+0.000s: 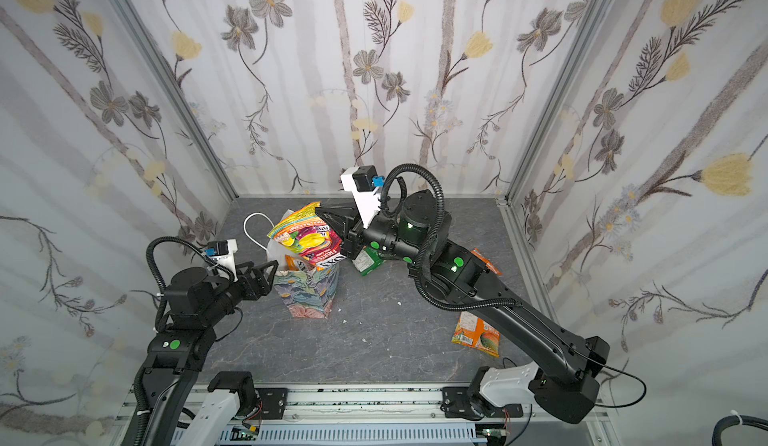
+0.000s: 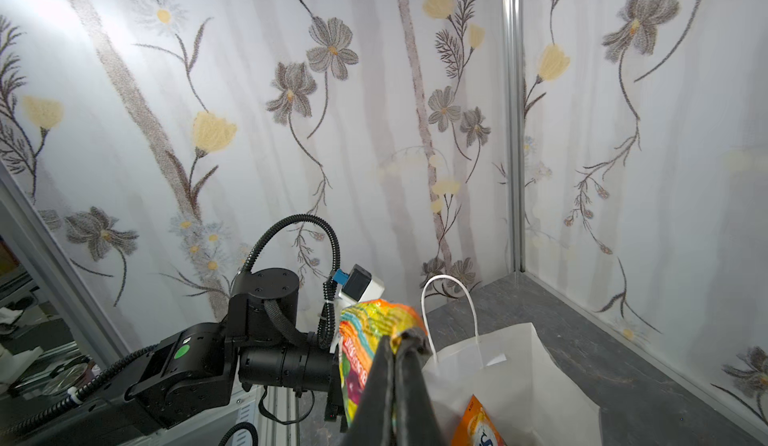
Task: Place the snacks into the paper bag
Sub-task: 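Carry the multicolour packet with the right gripper over the bag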
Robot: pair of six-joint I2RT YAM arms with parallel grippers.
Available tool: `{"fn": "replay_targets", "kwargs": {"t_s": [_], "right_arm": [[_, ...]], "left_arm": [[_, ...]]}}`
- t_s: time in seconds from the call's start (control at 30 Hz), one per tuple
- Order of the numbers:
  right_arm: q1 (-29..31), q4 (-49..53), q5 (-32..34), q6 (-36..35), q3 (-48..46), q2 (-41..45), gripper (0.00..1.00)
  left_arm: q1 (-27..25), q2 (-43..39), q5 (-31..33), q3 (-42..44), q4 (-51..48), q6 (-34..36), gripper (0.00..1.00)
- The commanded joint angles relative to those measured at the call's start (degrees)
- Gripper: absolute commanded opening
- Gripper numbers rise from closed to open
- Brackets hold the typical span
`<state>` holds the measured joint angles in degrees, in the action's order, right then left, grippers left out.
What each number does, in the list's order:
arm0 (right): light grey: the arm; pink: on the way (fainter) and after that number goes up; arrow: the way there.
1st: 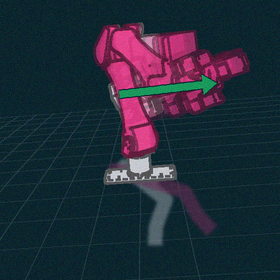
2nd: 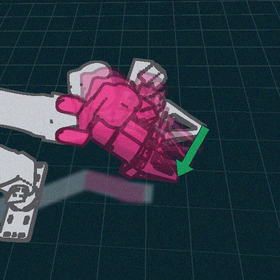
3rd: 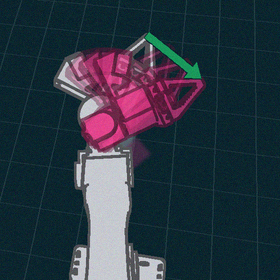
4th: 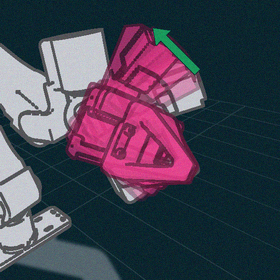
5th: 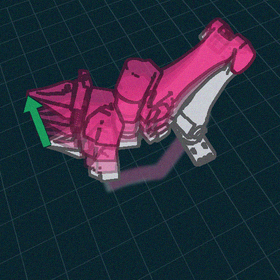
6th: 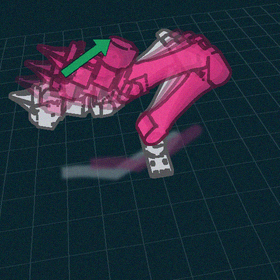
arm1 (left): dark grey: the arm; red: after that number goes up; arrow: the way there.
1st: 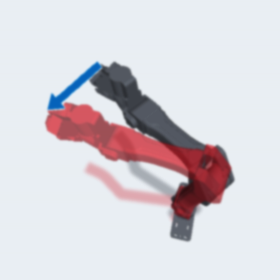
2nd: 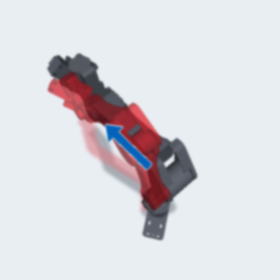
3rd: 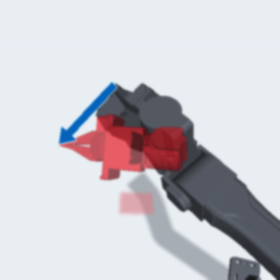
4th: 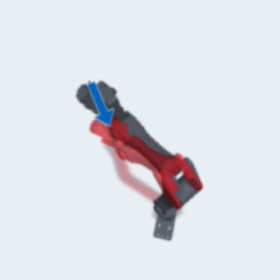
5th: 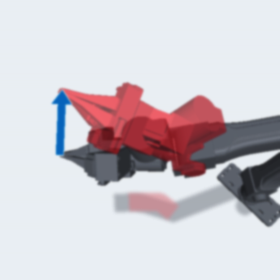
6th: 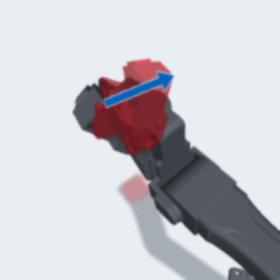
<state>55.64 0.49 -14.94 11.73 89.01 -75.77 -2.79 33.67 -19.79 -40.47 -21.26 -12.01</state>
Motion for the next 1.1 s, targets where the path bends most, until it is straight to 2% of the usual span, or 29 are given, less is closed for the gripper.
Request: {"fn": "replay_targets", "kwargs": {"t_s": [0.0, 0.3, 0.43, 0.77, 1.07], "right_arm": [[0.6, -7.2, 1.7, -1.2, 1.4, -0.9, 0.00], [0.7, -4.8, 1.0, -1.0, 8.8, -9.1, 0.00], [0.7, -2.6, 2.9, -2.0, 11.5, -12.6, 0.00], [0.7, 1.6, 4.8, -5.3, 13.6, -19.9, 0.00], [0.7, 4.8, 5.9, -5.6, 13.6, -22.1, 0.00]], "left_arm": [[0.0, -0.1, -0.5, 0.1, 2.4, 0.0, 0.81], [-0.1, 0.0, -0.4, 0.1, 2.3, -0.1, 0.81], [-0.1, -0.1, -0.3, 0.1, 2.3, 0.0, 0.81], [-0.1, -0.2, -0.4, 0.1, 2.3, 0.0, 0.81], [-0.1, -0.2, -0.3, 0.1, 2.3, 0.0, 0.81]]}}
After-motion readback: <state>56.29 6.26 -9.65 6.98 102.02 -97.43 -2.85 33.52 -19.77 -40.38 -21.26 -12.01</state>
